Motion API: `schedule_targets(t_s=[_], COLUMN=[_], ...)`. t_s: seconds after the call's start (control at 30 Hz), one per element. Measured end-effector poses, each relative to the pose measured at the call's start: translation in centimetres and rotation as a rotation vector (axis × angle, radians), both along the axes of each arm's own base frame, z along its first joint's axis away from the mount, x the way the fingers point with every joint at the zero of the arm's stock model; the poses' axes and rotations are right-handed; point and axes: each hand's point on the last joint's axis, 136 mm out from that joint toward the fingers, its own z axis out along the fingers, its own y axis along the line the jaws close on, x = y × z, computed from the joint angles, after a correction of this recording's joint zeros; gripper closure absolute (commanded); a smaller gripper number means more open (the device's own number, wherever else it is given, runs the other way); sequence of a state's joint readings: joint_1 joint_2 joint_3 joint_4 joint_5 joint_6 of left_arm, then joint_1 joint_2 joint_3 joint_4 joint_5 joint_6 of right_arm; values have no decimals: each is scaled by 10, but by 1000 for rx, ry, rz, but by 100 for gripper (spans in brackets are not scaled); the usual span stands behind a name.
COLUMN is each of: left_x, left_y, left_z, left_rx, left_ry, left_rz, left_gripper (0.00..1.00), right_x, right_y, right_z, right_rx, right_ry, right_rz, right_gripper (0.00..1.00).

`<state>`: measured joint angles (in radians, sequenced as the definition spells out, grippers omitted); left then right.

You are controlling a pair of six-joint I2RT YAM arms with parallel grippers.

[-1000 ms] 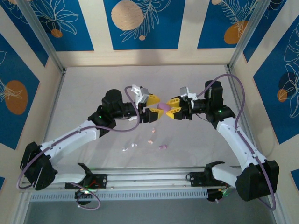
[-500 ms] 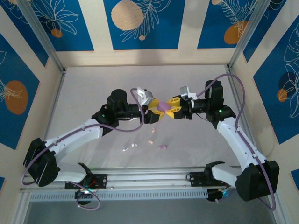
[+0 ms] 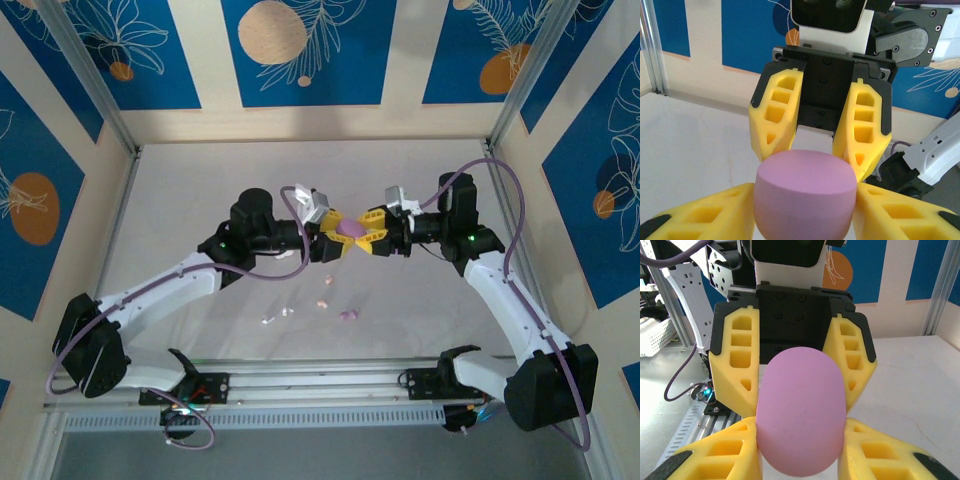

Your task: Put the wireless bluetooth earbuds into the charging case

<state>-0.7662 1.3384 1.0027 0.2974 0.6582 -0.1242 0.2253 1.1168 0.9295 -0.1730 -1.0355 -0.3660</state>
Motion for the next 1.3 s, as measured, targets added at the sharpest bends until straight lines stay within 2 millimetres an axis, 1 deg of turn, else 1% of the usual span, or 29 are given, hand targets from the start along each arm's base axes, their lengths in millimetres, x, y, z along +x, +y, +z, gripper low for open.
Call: schedule_targets(t_s=[0.07, 0.17, 0.33, 0.53, 0.6, 0.83, 1.0, 1.07, 1.13, 1.17, 1.2, 1.3], left_x=[-1, -2, -2, -3, -3, -3, -3, -4, -4, -4, -4, -5], left_y=[-1, -1, -2, -1, -1, -1, -2, -2, -2, -2, -2, -2], left_z=[1, 1, 0, -8, -9, -5, -1, 0, 0, 0, 0, -2], left_rx=[-1, 2, 16, 48, 53, 37, 18, 16, 15, 15, 16, 26], left_ry=[0, -1, 0, -9, -6, -9, -1, -1, -1, -2, -3, -2], left_rz=[-4, -10, -16, -20, -21, -22, -24, -27, -28, -28, -28, -29], left_gripper=[49, 45, 44, 45, 48, 49, 57, 58, 56, 52, 51, 50], right_x=[0, 0, 0, 0, 0, 0, -1, -2, -2, -2, -2, -2], right_y=[1, 1, 0, 0, 0, 0, 0, 0, 0, 0, 0, 0], right_z=[0, 0, 0, 1, 1, 1, 1, 2, 3, 3, 3, 3], right_rx=[0, 0, -1, -1, -1, -2, -1, 0, 1, 1, 1, 0], right_ry=[0, -1, 1, -2, -1, 0, -8, -11, -13, -13, -13, -13], right_rz=[2, 1, -2, -5, -5, -5, -3, -2, -2, -2, -3, -5], right_gripper=[65, 65, 65, 64, 64, 64, 64, 64, 64, 64, 64, 64])
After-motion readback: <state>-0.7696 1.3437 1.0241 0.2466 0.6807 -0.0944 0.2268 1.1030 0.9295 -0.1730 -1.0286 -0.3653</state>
